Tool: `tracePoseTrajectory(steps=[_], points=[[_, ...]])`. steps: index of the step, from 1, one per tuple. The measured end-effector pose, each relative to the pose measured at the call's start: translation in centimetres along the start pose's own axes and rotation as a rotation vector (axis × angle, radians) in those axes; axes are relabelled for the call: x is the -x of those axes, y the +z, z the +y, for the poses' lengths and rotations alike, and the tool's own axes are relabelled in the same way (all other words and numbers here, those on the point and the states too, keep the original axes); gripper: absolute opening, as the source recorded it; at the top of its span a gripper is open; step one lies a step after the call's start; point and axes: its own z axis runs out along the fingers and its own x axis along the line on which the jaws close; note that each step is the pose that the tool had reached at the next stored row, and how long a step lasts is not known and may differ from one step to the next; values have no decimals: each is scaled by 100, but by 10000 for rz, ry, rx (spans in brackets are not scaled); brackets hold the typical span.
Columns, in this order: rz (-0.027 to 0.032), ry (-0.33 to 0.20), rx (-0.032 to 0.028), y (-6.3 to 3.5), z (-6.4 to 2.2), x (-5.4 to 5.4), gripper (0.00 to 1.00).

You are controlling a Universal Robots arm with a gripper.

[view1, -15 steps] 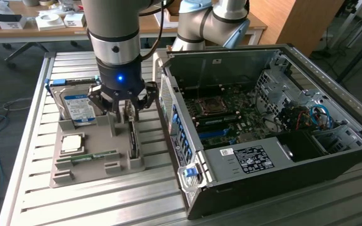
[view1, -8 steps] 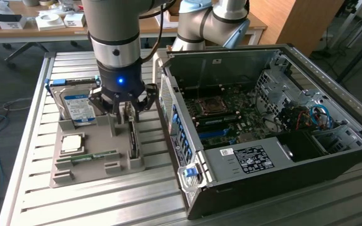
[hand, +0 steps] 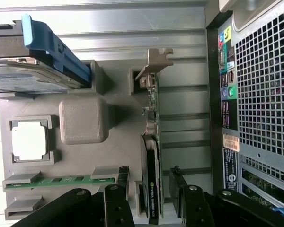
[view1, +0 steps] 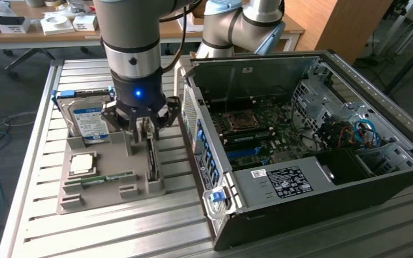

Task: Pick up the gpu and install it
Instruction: 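Pick up the gpu and move the gpu toward the slot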

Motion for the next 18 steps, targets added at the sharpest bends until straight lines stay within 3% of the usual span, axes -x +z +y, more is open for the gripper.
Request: tracePoseTrajectory(steps=[8, 18], points=[[-1, 1, 1, 4, -9, 1, 47], [-1, 0, 1, 108, -13, -1, 47]])
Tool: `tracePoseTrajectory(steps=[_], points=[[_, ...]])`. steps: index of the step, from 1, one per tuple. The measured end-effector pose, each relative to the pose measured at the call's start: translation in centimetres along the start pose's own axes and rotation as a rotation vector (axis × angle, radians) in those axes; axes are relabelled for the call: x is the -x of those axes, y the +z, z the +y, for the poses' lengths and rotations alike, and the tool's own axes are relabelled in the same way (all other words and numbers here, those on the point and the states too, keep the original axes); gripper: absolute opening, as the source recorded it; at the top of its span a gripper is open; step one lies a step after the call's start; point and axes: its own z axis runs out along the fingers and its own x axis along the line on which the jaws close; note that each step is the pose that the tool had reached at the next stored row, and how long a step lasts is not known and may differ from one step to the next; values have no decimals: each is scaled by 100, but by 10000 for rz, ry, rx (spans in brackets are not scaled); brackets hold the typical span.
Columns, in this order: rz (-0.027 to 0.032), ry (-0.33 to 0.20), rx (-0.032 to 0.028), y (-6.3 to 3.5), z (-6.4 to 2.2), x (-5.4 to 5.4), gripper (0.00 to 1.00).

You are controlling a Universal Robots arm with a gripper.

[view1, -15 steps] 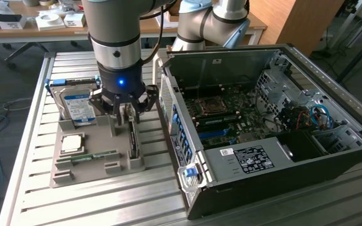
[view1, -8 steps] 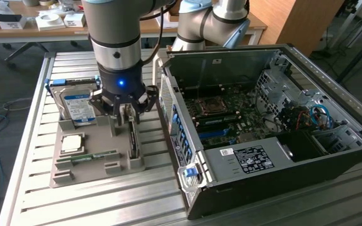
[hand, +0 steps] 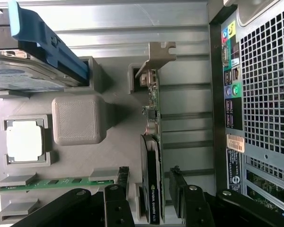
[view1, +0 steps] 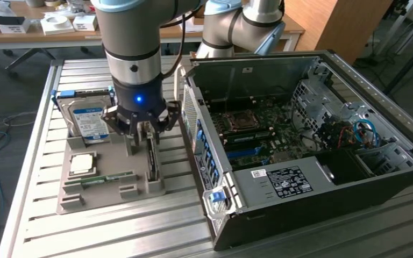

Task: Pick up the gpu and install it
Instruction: 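Pick up the gpu and move the gpu toward the slot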

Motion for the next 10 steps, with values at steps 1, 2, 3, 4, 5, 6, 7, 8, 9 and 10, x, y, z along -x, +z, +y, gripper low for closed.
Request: tracePoseTrajectory(steps=[1, 2, 3, 4, 5, 6, 7, 8, 9, 10], points=[[2, 0, -2, 1, 0, 0, 47], [2, 0, -2, 0, 0, 0, 47], [3, 1, -3, 0, 0, 0, 47], [2, 1, -2, 1, 0, 1, 47], [0, 0, 1, 3, 1, 8, 47], [2, 0, -1, 2, 1, 18, 47], [3, 0, -1, 2, 1, 27, 47], [4, 1, -1, 3, 2, 36, 47], [3, 1, 0, 3, 2, 39, 47], [4, 2, 0, 3, 2, 39, 47]])
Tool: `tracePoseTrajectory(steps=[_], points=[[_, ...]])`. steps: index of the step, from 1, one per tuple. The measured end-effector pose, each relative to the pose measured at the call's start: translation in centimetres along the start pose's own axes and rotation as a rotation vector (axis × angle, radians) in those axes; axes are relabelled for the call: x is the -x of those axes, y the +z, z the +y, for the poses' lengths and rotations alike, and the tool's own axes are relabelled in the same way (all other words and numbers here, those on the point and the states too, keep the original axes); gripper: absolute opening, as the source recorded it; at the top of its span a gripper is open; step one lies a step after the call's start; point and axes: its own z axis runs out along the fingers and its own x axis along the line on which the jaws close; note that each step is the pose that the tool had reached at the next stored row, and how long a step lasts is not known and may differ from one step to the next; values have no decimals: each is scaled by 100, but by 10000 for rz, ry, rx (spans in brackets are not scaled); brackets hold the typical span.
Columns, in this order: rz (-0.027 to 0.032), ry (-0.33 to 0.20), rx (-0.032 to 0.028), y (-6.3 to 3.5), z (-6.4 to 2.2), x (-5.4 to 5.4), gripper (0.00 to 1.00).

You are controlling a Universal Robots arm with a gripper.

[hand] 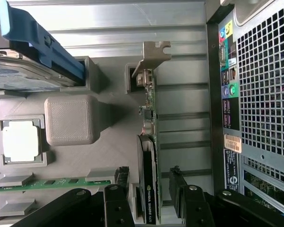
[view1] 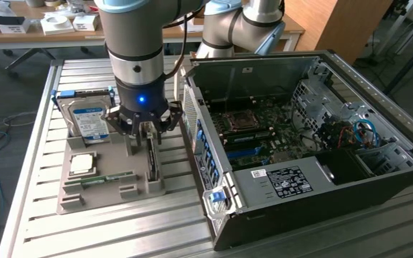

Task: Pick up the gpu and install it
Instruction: 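Pick up the gpu and move the gpu toward the slot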

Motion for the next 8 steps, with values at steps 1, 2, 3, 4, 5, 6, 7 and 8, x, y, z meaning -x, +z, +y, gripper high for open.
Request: tracePoseTrajectory(steps=[1, 2, 3, 4, 5, 6, 7, 8], points=[[0, 0, -1, 0, 0, 0, 47], [1, 0, -1, 2, 0, 1, 47], [0, -1, 0, 9, 0, 2, 47], [0, -1, 0, 20, -1, 1, 47], [2, -1, -2, 34, -2, 1, 47], [0, -1, 0, 50, -2, 0, 47], [0, -2, 0, 66, -3, 0, 47], [1, -2, -1, 81, -4, 0, 47]])
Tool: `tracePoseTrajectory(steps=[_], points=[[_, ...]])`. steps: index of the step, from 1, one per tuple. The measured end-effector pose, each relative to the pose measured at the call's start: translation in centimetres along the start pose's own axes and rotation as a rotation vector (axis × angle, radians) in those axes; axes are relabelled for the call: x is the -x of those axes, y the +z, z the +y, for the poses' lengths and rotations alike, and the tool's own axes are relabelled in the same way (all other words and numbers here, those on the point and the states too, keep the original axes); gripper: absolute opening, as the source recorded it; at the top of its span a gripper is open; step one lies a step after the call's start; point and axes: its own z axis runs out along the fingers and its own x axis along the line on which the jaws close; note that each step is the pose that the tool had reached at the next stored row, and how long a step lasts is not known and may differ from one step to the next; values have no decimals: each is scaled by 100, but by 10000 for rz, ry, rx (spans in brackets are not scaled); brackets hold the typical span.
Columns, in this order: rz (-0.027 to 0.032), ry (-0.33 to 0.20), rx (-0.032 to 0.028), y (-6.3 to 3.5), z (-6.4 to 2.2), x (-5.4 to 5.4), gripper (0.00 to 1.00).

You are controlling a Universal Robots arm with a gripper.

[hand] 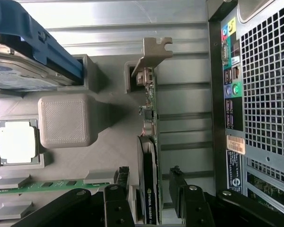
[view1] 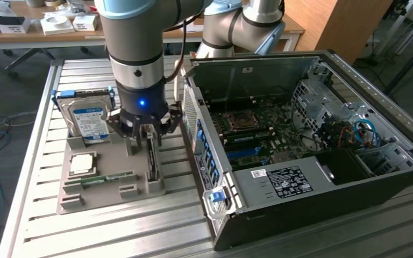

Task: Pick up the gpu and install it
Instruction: 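Pick up the gpu and move the gpu toward the slot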

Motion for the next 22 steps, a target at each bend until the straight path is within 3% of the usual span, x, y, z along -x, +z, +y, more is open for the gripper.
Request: tracePoseTrajectory(steps=[7, 22], points=[[0, 1, 0, 97, -4, -2, 47], [-2, 1, 2, 104, -4, -2, 47]])
